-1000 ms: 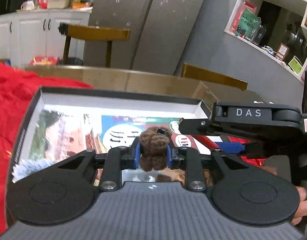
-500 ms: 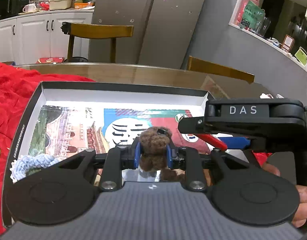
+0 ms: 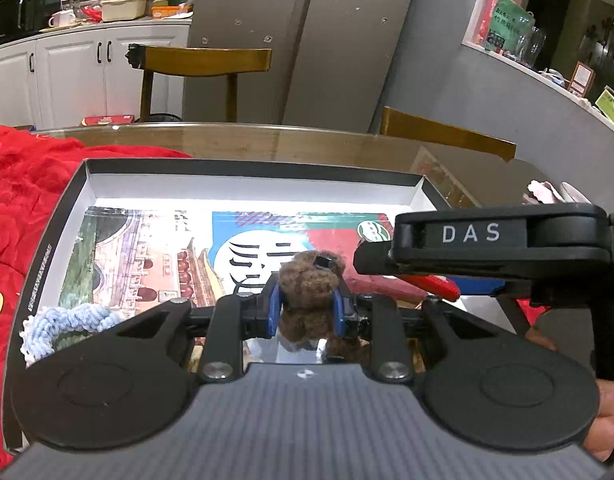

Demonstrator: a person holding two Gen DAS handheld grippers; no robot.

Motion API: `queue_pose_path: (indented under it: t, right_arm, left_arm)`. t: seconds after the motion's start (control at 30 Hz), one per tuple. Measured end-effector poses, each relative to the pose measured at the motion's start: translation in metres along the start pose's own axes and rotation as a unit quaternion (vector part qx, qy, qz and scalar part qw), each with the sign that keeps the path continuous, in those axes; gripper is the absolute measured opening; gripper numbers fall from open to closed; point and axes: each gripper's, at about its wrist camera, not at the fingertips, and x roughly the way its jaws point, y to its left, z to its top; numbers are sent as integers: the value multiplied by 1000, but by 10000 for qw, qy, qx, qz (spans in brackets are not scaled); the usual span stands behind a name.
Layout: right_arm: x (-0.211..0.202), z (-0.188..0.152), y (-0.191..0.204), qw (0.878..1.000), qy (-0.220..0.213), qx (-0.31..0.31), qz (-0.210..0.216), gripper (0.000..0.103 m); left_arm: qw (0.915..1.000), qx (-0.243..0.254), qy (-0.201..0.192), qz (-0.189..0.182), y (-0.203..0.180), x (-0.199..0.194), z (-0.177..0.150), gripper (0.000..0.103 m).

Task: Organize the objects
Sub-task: 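Carry the bear and the red lighter over the black box and lower them, then open both grippers to drop the bear and lighter into the box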

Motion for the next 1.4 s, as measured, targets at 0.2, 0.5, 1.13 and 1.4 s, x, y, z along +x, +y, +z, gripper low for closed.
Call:
queue_pose_path:
  t: [0.2, 0.5, 1.13, 1.4]
  right_arm:
    - [0, 0, 0, 10000, -13, -25, 1, 83]
    - [-8, 5, -9, 9987, 42, 297, 415, 88]
    - [-139, 8, -10, 9887, -1036, 157, 1069, 89]
    - [-189, -23, -23, 9834, -1366, 84, 1188, 90]
  left_arm:
    - [10000, -1, 14, 5, 2, 0, 0, 30]
    - [9998, -164, 89, -70, 8, -5, 6, 55]
    - [9934, -103, -1037, -482, -2, -139, 39, 57]
    - [9864, 347, -1460, -674, -33, -217, 21, 71]
